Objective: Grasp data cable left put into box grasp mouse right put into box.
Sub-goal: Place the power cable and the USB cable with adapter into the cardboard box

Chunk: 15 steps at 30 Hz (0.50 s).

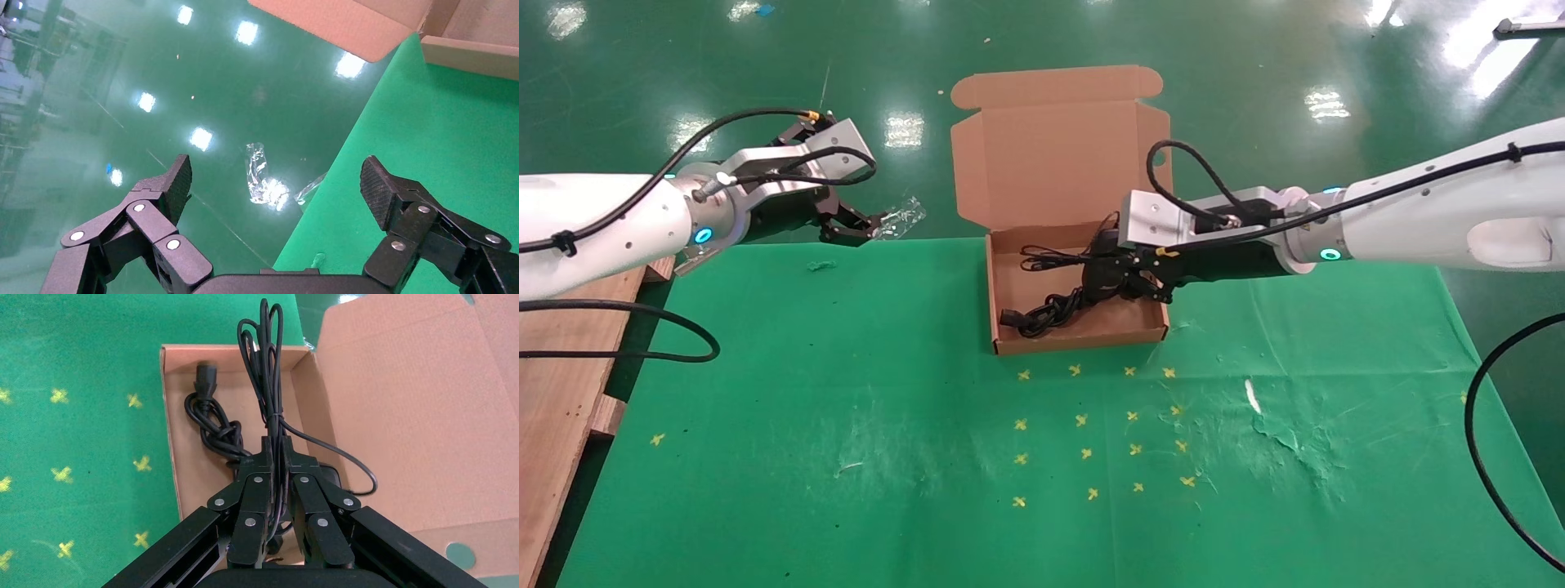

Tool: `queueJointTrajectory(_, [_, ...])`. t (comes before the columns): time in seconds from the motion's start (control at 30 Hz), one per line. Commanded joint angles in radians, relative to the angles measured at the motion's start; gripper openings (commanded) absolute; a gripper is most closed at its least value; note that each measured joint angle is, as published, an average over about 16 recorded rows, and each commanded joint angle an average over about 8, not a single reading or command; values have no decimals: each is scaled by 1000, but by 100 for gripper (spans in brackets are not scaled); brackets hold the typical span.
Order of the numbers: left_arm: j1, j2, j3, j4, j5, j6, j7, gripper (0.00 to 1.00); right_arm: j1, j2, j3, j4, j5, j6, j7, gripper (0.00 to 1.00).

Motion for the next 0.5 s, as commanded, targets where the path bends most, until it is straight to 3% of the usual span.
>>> queueJointTrajectory(0.03, [0,-1,0,0,0,0,-1,100,6,-8,4,-48,9,-3,-33,70])
queueJointTrajectory(0.1, [0,-2,-1,0,0,0,-1,100,9,-13,4,-64,10,-6,-40,95])
queueJointTrajectory(0.13, [0,-2,-1,0,0,0,-1,100,10,-14,3,-70,11,-6,-42,100])
queueJointTrajectory(0.5, [0,0,0,-1,0,0,-1,100,10,-8,4,-51,12,-7,-35,100])
